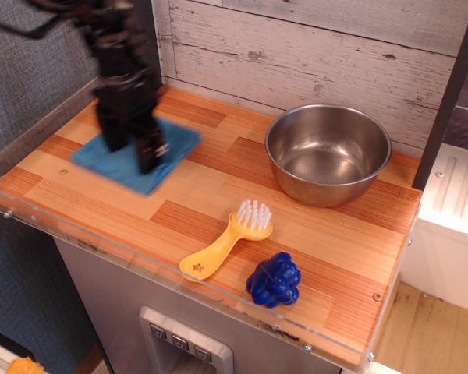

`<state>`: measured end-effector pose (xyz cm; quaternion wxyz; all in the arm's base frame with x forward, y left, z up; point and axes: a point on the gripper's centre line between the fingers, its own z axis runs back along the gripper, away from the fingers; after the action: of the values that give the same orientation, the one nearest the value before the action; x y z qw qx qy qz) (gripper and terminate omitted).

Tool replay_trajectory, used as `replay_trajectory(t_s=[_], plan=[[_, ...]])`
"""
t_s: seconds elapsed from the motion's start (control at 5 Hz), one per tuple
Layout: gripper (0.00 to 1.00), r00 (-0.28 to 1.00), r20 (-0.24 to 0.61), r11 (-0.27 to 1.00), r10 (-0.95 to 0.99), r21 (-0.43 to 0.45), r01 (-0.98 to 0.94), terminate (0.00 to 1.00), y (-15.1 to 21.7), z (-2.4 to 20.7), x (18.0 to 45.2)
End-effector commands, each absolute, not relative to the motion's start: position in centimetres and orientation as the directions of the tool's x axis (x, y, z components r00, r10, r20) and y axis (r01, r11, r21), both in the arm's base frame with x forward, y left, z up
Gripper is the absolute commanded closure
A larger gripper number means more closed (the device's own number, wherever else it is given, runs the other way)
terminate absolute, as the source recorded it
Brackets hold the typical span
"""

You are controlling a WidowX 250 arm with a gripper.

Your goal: Slide the blue rag closer to the silver pot.

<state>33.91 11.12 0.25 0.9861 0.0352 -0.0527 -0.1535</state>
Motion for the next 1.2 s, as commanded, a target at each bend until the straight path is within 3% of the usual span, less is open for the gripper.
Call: replay_trajectory(t_s=[0.0, 0.2, 0.6, 1.0], plan=[[0.00, 0.949, 0.064, 0.951, -0.308, 0.051, 0.305, 0.00, 6.8, -2.5, 38.2], [0.00, 0.971, 0.091, 0.974, -0.220, 0.075, 0.213, 0.00, 7.1, -1.0, 37.8], [0.00, 0.952, 0.252, 0.983, -0.175, 0.095, 0.156, 0.00, 7.5, 5.3, 38.1], [0.00, 0.942, 0.279, 0.982, -0.189, 0.072, 0.175, 0.00, 7.7, 7.9, 38.4]])
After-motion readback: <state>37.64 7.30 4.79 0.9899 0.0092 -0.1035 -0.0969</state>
